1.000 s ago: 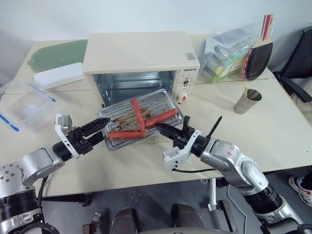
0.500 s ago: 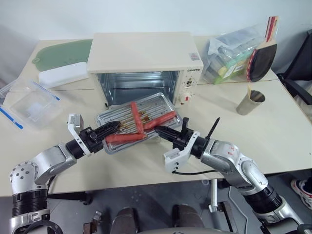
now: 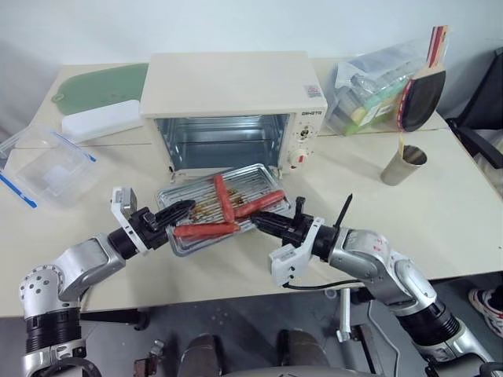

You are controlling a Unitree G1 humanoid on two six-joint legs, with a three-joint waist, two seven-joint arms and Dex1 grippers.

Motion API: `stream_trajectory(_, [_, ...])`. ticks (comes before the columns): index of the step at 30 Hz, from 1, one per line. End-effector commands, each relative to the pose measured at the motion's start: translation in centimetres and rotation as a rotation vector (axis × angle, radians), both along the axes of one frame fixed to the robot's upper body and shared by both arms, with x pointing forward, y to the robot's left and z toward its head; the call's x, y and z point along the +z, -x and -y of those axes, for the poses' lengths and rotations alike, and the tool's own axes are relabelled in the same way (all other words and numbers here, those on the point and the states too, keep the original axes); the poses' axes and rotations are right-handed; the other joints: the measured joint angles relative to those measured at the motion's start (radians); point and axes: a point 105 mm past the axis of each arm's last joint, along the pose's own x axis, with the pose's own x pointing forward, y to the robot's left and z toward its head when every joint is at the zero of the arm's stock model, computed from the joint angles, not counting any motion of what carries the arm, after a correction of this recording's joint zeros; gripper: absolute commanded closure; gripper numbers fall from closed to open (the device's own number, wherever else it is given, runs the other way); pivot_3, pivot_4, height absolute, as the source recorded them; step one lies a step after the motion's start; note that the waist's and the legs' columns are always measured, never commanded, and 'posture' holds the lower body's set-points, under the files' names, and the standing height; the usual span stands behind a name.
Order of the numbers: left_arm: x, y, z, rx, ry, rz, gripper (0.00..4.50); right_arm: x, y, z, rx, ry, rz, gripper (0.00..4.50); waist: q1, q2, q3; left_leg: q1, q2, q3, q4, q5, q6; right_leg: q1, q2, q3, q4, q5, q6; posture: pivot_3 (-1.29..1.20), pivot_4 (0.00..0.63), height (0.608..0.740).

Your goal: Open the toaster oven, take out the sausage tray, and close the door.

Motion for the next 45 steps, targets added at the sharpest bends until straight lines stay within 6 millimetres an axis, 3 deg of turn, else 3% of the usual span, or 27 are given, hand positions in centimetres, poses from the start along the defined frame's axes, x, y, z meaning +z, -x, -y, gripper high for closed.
stream_trajectory(1, [-0.1,0.0,-0.2,0.034,0.0,0.0,4.5,1.5,1.4,-0.7,0.118,-0.01,0.04,2.65,0.0,0.0,0.0,0.0,0.0,0.0,0.0,0.0,0.0,0.0,0.0,0.0,0.0,0.0,0.0,0.0,0.15,0.74])
stream_trajectory(9, [0.2,0.1,0.1,0.061,0.078,0.031,4.5,0.3,1.9,0.5,0.175,0.076,-0.051,0.06,0.001,0.0,0.0,0.0,0.0,0.0,0.001,0.0,0.0,0.004,0.0,-0.001,-0.003,0.0,0.0,0.0,0.15,0.74])
stream_trajectory(15, [0.3,1.4,-0.4,0.06,0.121,0.072,4.5,-1.3,2.5,3.6,0.133,0.159,-0.314,0.02,0.002,0.0,0.0,0.002,0.0,-0.002,0.001,0.0,0.001,0.01,0.001,-0.002,-0.007,0.0,0.0,0.0,0.15,0.74])
stream_trajectory(23, [-0.5,3.8,-2.5,0.106,0.115,0.08,4.5,-0.9,0.2,8.5,-0.1,0.077,-0.645,0.02,0.003,0.0,0.0,0.007,0.0,-0.002,-0.001,-0.001,0.001,0.014,0.001,-0.002,-0.01,0.0,0.0,0.0,0.15,0.74])
stream_trajectory(31, [-1.1,6.0,-4.3,0.215,0.113,0.087,4.5,-1.9,-2.6,11.6,-0.253,0.013,-0.76,0.02,0.005,0.0,0.0,0.007,0.0,-0.001,-0.001,-0.001,0.001,0.015,0.002,-0.001,-0.013,0.0,0.0,0.0,0.15,0.74])
stream_trajectory(45, [-1.1,12.4,-8.0,0.554,0.048,0.122,4.5,-5.3,-6.3,12.8,-0.312,-0.01,-0.864,0.02,0.0,-0.002,-0.002,0.012,0.001,0.0,-0.002,-0.001,0.001,0.018,0.002,0.001,-0.017,0.0,-0.001,0.0,0.15,0.74])
